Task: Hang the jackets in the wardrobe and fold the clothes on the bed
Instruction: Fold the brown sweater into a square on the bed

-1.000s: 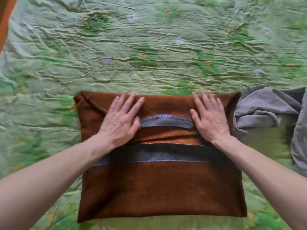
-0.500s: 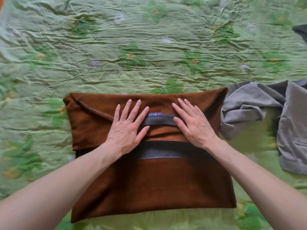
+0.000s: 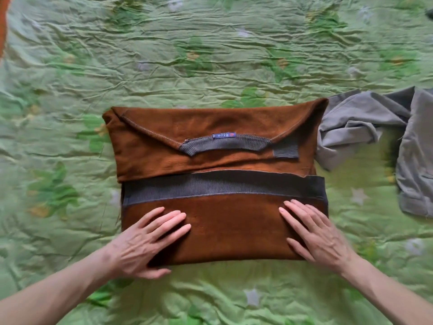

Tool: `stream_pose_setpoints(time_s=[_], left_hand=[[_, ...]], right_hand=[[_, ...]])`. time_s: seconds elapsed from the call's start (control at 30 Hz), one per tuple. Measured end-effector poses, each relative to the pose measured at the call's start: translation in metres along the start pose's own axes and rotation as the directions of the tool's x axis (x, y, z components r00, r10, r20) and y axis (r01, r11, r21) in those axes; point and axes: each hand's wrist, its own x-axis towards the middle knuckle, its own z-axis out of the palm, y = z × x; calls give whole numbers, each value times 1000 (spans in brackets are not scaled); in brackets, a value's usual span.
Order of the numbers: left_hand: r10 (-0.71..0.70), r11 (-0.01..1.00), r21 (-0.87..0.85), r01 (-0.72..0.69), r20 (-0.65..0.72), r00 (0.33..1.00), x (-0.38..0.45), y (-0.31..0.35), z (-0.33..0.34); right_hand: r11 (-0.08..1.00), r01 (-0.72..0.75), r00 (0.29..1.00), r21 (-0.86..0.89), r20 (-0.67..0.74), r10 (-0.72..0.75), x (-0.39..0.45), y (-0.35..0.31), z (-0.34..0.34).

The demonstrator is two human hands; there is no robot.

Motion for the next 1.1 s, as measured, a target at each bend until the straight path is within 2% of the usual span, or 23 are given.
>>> stream_pose_setpoints(time_s=[0.17, 0.27, 0.33, 0.43, 0.53, 0.6, 0.67, 0.7, 0.77, 0.87, 0.93, 1.0, 1.1], left_hand=[[-126, 992, 18, 125, 54, 991, -23, 11, -1], [-246, 969, -1, 246, -2, 969, -37, 20, 2], [-319, 947, -16, 319, 10, 948, -41, 25, -1], [-369, 921, -91, 378, 102, 924, -37, 20, -35], [-389, 905, -157, 396, 73, 918, -41, -14, -68], [-407, 852, -327, 409, 78, 910, -41, -42, -100], [-452, 736, -531, 420, 78, 889, -40, -63, -129], [-515, 680, -602, 419, 16, 857, -38, -70, -142], [-662, 527, -748, 403, -64, 747, -34, -84, -149], [-835, 279, -902, 329, -59, 547, -28, -98, -141], [-898, 178, -943, 281, -39, 437, -17, -106, -135], [-937, 184, -943, 279, -83, 338, -1, -112, -129], [-958, 250, -911, 327, -184, 220, 27, -119, -119]], right_hand=[[996, 84, 980, -44, 185, -74, -30, 10, -11], [997, 73, 988, -6, 139, -72, -30, 12, -20], [997, 56, 995, 51, 84, -61, -25, 12, -26], [972, -53, 998, 229, 33, 46, -22, 18, -42], [932, -175, 985, 317, 51, 167, -21, 26, -62], [903, -243, 967, 354, 21, 253, -17, 33, -76], [870, -324, 932, 373, -35, 362, -6, 41, -92], [854, -363, 905, 372, -79, 419, 2, 44, -100], [820, -427, 840, 381, -168, 516, 17, 51, -112], [715, -486, 716, 502, -241, 656, 48, 56, -126], [643, -487, 641, 591, -258, 723, 74, 62, -131], [599, -485, 617, 637, -236, 751, 101, 71, -131], [555, -530, 576, 641, -208, 791, 137, 87, -120]])
